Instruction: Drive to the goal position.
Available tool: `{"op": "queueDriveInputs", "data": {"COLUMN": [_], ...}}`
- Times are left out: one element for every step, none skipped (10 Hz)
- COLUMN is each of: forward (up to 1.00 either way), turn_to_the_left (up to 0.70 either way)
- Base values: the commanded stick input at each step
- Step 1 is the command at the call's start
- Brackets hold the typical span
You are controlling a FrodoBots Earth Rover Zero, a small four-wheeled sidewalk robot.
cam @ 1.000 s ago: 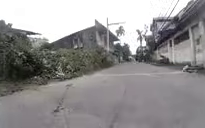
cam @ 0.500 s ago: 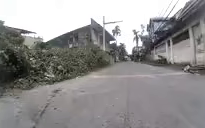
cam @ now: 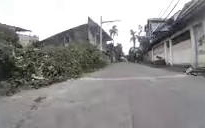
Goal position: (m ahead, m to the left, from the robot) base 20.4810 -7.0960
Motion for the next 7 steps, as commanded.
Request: {"op": "queueDriveInputs", "data": {"forward": [1.00, 1.00, 1.00, 1.00, 1.00, 1.00, 1.00], "turn_to_the_left": [-0.15, -0.15, -0.15, -0.15, -0.15, -0.15, -0.15]}}
